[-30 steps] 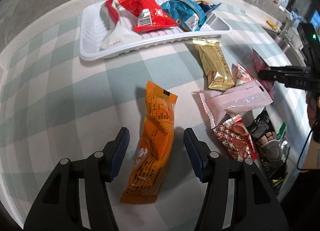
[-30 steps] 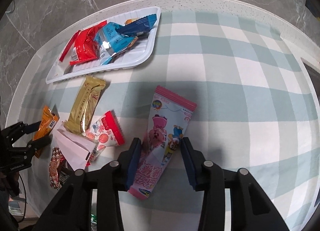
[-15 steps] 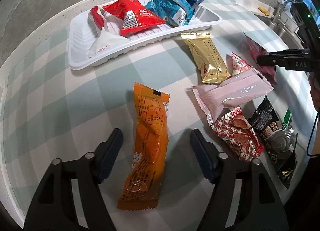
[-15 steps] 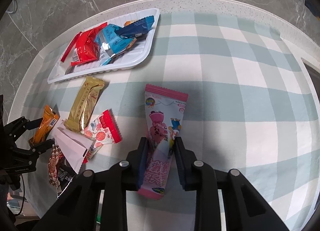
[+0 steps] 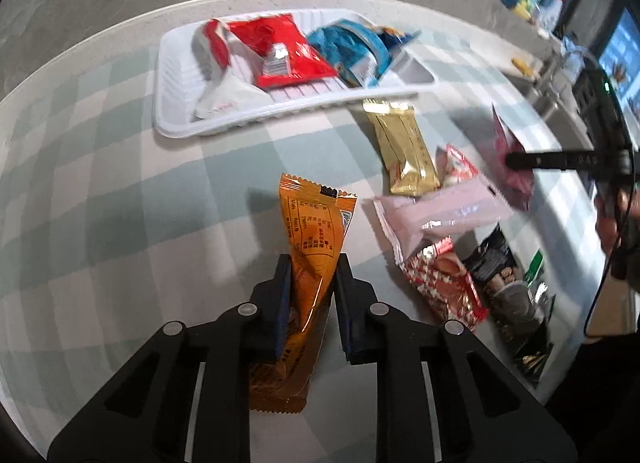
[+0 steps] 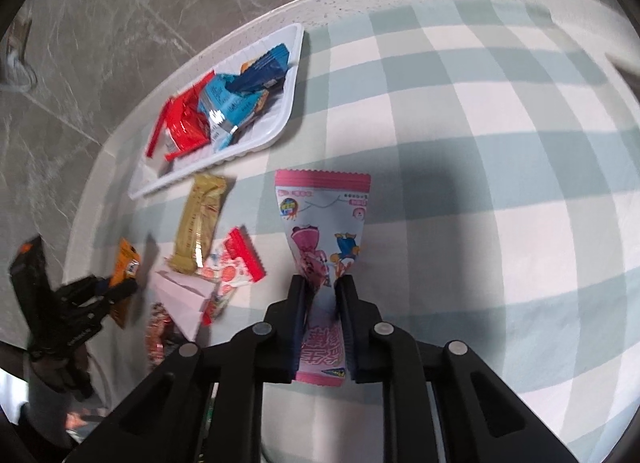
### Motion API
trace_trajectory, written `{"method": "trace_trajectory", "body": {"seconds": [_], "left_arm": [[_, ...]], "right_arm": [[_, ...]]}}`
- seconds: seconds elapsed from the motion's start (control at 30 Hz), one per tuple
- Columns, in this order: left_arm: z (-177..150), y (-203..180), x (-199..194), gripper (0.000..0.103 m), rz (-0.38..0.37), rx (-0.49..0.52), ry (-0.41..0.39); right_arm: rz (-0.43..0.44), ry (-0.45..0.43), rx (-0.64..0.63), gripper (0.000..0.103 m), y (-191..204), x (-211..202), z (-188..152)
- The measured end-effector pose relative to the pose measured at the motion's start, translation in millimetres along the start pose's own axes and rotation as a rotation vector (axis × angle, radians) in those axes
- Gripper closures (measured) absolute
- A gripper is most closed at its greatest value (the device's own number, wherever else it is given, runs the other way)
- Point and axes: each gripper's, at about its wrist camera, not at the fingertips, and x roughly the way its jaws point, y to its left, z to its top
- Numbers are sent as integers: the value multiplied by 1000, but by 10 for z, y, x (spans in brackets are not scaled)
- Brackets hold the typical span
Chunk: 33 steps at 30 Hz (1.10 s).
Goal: Organize snacks
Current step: 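Grasp the orange bar with the left tool while the right tool grasps the pink packet, then carry the orange bar and pink packet over the white tray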
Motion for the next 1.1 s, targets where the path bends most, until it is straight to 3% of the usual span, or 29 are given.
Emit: {"method": "trace_trajectory", "body": {"seconds": [0.23, 0.53, 1.1], "left_arm": [[68, 107, -132, 85, -64, -58, -33], [238, 248, -331, 85, -111, -124, -89], [814, 764, -405, 85, -142, -252, -161]], "right_arm": [[124, -11, 66, 85, 5, -96, 59], [219, -23, 70, 85, 184, -142, 207], [301, -4, 9, 85, 624, 6, 784]]}}
